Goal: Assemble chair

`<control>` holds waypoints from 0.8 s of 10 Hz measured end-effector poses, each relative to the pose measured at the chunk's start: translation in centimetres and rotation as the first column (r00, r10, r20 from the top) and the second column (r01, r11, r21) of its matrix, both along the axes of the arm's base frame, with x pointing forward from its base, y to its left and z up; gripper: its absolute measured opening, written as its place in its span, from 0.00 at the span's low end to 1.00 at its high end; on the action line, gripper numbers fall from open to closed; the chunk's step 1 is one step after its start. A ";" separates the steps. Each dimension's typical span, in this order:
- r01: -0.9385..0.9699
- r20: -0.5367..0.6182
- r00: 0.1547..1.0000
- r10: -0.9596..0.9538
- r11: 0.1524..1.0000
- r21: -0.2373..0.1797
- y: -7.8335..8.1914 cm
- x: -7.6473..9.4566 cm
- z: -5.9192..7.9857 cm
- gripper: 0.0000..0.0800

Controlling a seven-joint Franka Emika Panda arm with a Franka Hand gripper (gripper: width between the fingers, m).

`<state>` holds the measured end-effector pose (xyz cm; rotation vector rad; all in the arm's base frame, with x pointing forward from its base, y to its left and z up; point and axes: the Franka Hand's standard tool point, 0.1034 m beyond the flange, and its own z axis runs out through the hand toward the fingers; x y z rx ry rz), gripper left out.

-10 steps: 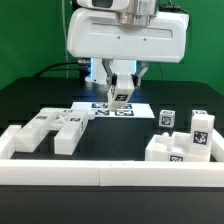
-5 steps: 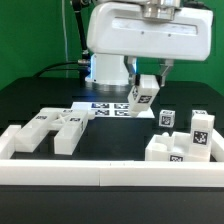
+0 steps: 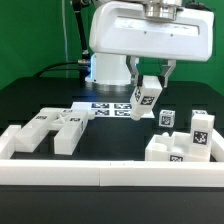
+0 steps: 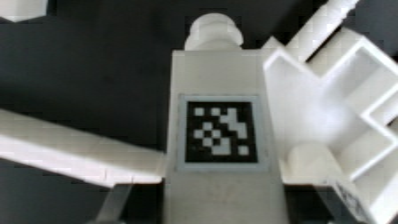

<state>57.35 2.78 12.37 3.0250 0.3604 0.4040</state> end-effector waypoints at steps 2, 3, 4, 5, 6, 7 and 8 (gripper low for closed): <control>0.018 0.131 0.991 -0.021 1.000 0.022 0.4 1.5 0.2 0.36; 0.006 0.144 0.990 -0.009 1.000 0.020 1.3 1.6 -0.2 0.36; 0.003 0.138 0.990 -0.005 1.000 0.018 1.3 1.5 -0.2 0.36; 0.004 0.137 0.991 -0.007 1.000 0.018 1.2 1.5 -0.3 0.36; 0.003 0.136 0.991 -0.006 1.000 0.018 1.2 1.5 -0.3 0.36; 0.014 0.135 0.991 -0.017 1.000 0.023 1.2 1.5 -0.4 0.36; 0.038 0.127 0.991 -0.043 0.999 0.037 1.1 1.5 -0.6 0.36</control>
Offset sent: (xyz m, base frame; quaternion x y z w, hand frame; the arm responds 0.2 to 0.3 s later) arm 0.0000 0.0000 0.0000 0.0000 0.0000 0.0000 1.0000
